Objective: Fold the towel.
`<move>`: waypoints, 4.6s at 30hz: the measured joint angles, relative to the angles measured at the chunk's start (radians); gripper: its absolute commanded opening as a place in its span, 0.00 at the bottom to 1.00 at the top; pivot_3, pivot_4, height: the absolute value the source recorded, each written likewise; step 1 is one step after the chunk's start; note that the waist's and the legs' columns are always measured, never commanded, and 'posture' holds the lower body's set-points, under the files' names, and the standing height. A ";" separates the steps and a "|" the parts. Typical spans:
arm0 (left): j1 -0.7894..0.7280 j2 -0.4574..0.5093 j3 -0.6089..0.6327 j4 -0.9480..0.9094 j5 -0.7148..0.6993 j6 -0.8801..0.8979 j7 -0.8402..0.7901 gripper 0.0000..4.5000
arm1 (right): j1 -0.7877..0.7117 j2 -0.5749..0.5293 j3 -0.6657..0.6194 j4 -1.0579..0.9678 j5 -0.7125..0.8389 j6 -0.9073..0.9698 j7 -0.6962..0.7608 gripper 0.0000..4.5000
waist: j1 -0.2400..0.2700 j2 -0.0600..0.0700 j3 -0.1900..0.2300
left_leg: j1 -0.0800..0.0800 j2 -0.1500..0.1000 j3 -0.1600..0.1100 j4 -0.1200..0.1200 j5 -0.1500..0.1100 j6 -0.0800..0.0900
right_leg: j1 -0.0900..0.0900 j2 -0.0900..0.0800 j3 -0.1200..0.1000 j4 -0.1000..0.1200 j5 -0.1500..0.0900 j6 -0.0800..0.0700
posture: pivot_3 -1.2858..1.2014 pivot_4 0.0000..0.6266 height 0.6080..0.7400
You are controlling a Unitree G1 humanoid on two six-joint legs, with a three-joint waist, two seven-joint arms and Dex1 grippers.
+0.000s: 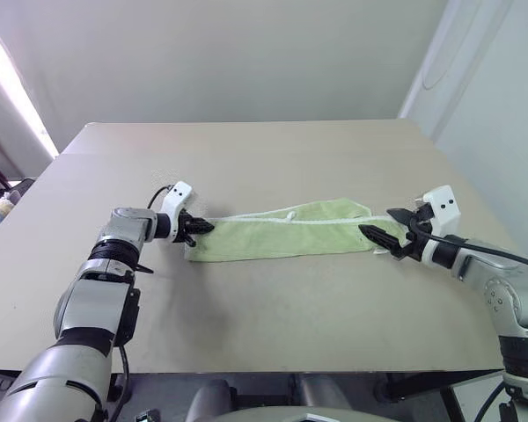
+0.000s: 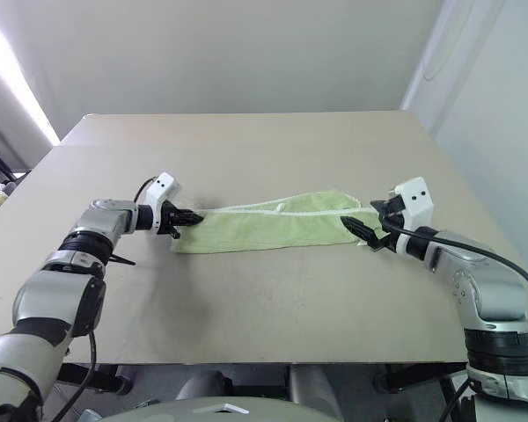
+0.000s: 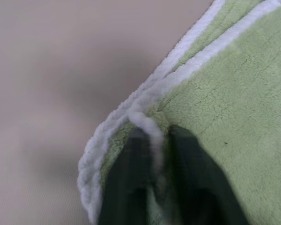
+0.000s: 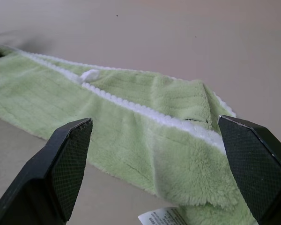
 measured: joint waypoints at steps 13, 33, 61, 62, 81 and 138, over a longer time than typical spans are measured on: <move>0.004 0.009 0.023 -0.004 -0.024 -0.010 -0.067 0.01 | 0.006 0.011 0.001 0.000 -0.020 -0.026 -0.007 1.00 | -0.001 0.000 0.000 | 0.000 0.000 0.000 0.000 0.000 0.000 | 0.000 0.000 0.000 0.000 0.000 0.000 | 0.52 0.00 0.79; 0.199 0.190 0.059 -0.393 -0.118 0.094 -0.243 0.01 | -0.107 0.021 0.042 0.166 -0.060 0.084 -0.070 1.00 | 0.001 0.000 0.000 | 0.000 0.001 0.000 0.000 0.000 0.000 | 0.000 0.000 0.000 0.000 0.000 0.000 | 0.52 0.00 0.79; 0.221 0.166 0.057 -0.430 -0.153 0.096 -0.174 0.00 | 0.022 -0.037 0.026 0.001 0.001 0.189 0.047 0.62 | -0.001 0.000 0.000 | 0.001 0.000 0.001 0.000 0.000 0.000 | 0.000 0.000 0.000 0.001 0.000 0.000 | 0.52 0.00 0.79; 0.221 0.166 0.057 -0.428 -0.153 0.095 -0.173 0.00 | 0.022 -0.038 0.026 0.000 0.000 0.187 0.048 0.55 | -0.001 0.000 0.000 | 0.001 0.000 0.000 0.000 0.000 0.000 | 0.000 0.000 0.000 0.001 0.000 0.000 | 0.52 0.00 0.79; -0.063 0.095 0.156 -0.077 -0.155 -0.096 0.118 0.00 | -0.151 -0.030 -0.004 0.053 -0.004 0.075 0.042 0.00 | 0.001 0.000 0.000 | 0.000 0.000 0.000 0.001 0.000 0.000 | 0.000 0.000 0.000 0.000 0.001 0.000 | 0.52 0.00 0.79; 0.547 0.423 0.203 -0.570 -0.234 -0.143 -0.373 0.00 | 0.565 -0.184 -0.264 -0.391 0.165 0.015 0.307 0.00 | 0.002 -0.002 -0.002 | 0.005 0.003 0.002 0.001 0.000 0.000 | 0.004 -0.001 0.000 0.000 0.000 0.000 | 0.52 0.00 0.79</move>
